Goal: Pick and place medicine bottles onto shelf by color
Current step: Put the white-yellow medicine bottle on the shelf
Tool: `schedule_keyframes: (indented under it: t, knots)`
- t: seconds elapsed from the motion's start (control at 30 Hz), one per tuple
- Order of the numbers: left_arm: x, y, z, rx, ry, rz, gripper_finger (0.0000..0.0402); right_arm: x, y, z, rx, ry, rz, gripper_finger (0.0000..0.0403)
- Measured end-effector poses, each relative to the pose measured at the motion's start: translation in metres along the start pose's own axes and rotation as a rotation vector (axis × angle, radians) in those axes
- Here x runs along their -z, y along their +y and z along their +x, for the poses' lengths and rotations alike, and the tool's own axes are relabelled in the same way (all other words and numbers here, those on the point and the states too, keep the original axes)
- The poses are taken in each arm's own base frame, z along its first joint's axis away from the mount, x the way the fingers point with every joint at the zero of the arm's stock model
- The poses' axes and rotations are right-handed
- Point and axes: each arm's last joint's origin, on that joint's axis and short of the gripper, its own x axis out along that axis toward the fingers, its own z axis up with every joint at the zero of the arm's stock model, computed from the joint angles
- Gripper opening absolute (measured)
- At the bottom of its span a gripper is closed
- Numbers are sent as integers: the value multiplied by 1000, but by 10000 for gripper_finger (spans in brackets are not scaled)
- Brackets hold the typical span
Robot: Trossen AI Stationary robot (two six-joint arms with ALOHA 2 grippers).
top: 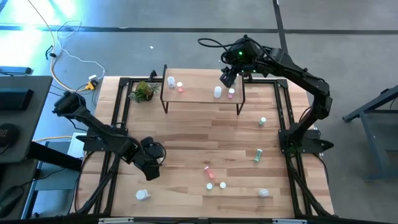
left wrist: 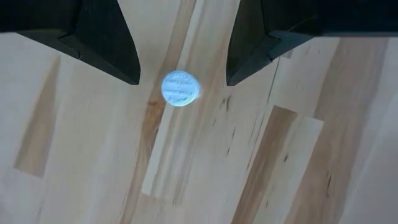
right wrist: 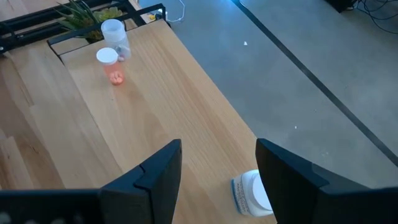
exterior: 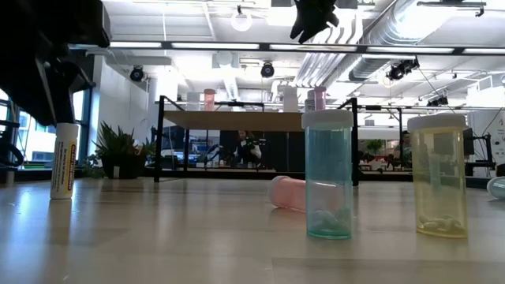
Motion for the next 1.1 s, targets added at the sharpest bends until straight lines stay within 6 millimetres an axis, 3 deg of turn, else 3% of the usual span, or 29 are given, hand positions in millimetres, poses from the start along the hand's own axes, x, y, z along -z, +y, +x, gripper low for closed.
schedule_keyframes:
  t: [0.5,0.9,1.1]
  knots:
    - [-1,-6,14,-15,-15,-8,222,1,0,0,0,11,1,197]
    - [-1,-6,13,-17,-15,-7,113,1,0,0,0,14,-2,197]
    - [-1,-6,13,-11,-13,-8,79,1,0,0,0,14,-3,197]
